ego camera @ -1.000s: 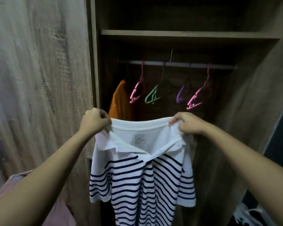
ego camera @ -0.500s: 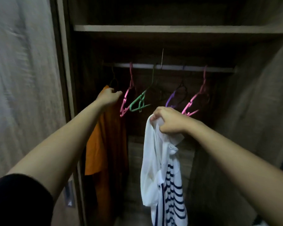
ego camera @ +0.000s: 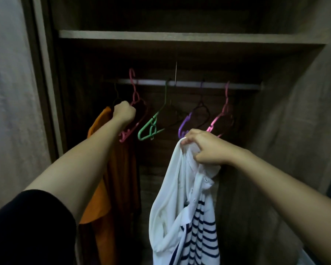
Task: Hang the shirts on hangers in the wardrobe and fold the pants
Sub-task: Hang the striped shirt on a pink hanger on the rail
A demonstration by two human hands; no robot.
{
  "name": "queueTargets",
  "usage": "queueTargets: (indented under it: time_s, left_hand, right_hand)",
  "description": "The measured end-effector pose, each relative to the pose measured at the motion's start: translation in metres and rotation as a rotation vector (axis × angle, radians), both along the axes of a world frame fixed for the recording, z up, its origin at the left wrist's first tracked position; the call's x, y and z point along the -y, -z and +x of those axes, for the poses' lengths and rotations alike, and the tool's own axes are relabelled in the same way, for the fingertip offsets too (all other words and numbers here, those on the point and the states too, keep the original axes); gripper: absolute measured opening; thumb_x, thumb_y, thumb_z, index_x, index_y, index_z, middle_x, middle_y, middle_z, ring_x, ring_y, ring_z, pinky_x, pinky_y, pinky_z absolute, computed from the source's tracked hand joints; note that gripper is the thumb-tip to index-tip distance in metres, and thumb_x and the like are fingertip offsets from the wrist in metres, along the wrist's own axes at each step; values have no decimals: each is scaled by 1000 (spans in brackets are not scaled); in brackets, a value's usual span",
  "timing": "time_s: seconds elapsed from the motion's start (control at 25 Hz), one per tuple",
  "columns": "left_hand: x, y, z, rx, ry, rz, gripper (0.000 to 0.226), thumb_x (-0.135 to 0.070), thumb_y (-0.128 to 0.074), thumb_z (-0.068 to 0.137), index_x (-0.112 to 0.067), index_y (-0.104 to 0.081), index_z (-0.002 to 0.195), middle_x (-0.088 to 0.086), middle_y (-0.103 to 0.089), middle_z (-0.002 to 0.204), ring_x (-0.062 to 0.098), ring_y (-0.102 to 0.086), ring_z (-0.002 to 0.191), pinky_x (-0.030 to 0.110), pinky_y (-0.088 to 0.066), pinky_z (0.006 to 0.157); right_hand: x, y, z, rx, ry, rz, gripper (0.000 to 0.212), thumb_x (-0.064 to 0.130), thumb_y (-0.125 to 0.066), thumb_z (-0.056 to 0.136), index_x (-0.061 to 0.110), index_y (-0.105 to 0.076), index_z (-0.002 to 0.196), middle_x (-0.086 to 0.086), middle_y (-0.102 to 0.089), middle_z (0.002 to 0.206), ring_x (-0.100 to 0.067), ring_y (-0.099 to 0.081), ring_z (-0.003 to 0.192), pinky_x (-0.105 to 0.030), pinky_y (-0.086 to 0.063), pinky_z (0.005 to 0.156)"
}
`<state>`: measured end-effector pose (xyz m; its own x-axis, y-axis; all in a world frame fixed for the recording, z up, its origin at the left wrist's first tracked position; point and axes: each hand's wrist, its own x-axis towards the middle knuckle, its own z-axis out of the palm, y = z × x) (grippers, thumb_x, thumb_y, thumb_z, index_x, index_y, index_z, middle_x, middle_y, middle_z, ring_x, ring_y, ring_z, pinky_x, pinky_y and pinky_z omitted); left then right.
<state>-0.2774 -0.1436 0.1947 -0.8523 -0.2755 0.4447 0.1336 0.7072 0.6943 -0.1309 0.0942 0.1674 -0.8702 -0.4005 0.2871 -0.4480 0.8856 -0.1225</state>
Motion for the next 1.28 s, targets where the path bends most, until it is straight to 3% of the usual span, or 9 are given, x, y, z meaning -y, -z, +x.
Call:
queueTargets:
  time_s: [0.28, 0.52, 0.72, 0.84, 1.0, 1.28]
  left_hand:
    - [55, 13, 76, -87, -46, -160, 33, -23, -38, 90, 0, -59, 101, 26, -61, 107, 45, -57, 97, 39, -43, 74]
    - [115, 85, 164, 48, -69, -381, 50, -36, -29, 91, 4, -58, 98, 33, -59, 108, 51, -55, 102, 47, -46, 85]
    - [163, 123, 226, 80, -98, -472, 30, -29, -37, 96, -1, -49, 96, 33, -59, 100, 52, -55, 94, 48, -44, 78]
    - [204, 126, 256, 42, -36, -485, 27, -30, -36, 94, -5, -47, 93, 34, -60, 92, 51, -55, 87, 43, -39, 69]
    - [236, 131, 298, -21, 123, -560, 50, -47, -20, 73, -8, -48, 85, 27, -59, 73, 44, -56, 71, 35, -30, 61]
    - [240, 127, 305, -175, 136, -671, 54, -46, -18, 72, -7, -51, 90, 26, -60, 68, 45, -56, 64, 37, -38, 59]
  right_hand:
    - [44, 9, 16, -8, -62, 50, 58, 1, -48, 72, 18, -54, 128, -3, -46, 126, -21, -47, 121, -38, -39, 103]
    - [85, 45, 33, 118, -16, 78, 53, 0, -48, 75, 11, -54, 126, -10, -44, 125, -27, -48, 118, -36, -40, 102]
    - [100, 79, 48, 210, 78, -2, 38, 2, -44, 84, 2, -55, 120, -14, -42, 122, -30, -50, 115, -32, -41, 97]
    - [107, 87, 57, 166, 113, -58, 41, 1, -44, 84, 0, -52, 124, -16, -41, 127, -32, -49, 118, -34, -39, 101]
    - [117, 91, 59, 129, 157, -90, 47, -4, -48, 79, 3, -52, 125, -16, -39, 132, -34, -49, 119, -37, -42, 99]
    - [116, 80, 62, 96, 267, -119, 46, -1, -48, 80, 5, -51, 125, -15, -37, 135, -38, -48, 120, -42, -41, 101]
